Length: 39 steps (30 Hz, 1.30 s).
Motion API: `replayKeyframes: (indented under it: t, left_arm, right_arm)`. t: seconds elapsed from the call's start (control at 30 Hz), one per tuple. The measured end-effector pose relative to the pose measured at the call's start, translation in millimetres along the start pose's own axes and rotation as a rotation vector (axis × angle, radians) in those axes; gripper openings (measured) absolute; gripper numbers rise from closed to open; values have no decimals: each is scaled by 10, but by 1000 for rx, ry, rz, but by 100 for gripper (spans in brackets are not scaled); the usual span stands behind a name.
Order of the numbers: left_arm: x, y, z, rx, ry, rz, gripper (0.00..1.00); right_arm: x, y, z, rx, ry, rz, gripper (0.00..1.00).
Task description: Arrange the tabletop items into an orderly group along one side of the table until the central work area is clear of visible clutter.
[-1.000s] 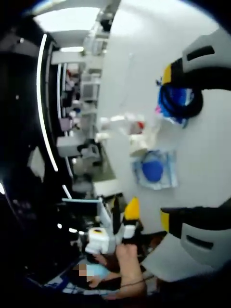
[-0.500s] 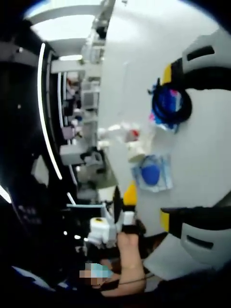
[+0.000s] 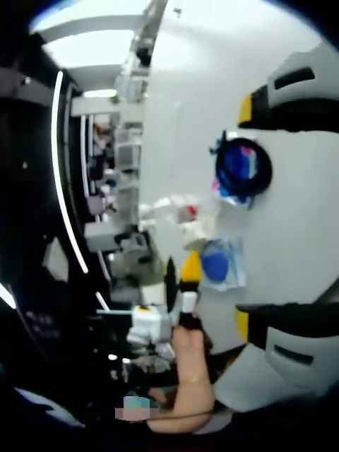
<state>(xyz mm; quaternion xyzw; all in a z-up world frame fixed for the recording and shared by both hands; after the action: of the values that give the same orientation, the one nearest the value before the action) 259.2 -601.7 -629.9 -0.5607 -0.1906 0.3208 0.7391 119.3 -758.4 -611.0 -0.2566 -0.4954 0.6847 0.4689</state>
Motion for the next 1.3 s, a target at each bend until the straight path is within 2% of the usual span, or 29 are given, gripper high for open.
replayKeyframes:
  t: [0.17,0.27,0.53,0.67,0.93,1.0,1.03,1.3]
  left_arm:
    - [-13,-13,-177,1,19,-21,86]
    - [-11,-62,-285,-24,29,-14,84]
    - [-35,-81,-528,-38,73,-11,81]
    - [-13,-27,-655,-25,103,43,81]
    - [11,-100,-812,-72,78,50,74]
    - [5,-124,-851,-85,75,42,73]
    - [3,-134,-865,-93,73,43,72]
    - [-31,-130,-978,-91,87,22,65]
  right_arm:
    - [-69,-22,2,2,16,2,100]
    - [-89,-27,-7,1,24,5,100]
    - [-176,47,-5,17,48,-2,100]
    - [-230,89,4,25,58,-21,100]
    - [-289,154,16,55,88,-15,99]
    - [-346,119,44,30,129,-11,98]
    - [-348,120,47,31,126,-15,99]
    - [-411,139,55,36,134,-35,99]
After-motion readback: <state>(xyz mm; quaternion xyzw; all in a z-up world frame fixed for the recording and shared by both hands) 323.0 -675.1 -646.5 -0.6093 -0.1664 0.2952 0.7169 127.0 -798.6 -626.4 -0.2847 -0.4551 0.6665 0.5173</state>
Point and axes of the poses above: the point that each gripper's makers call its tool centre point, and the gripper's own axes: z roughly backward along the fingers, x roughly to its left, y roughly out of its underside, the point moved 2 cm from there along z, roughly backward along the fingers, and after that the axes turned 1 degree about x, right-handed, at the moved point
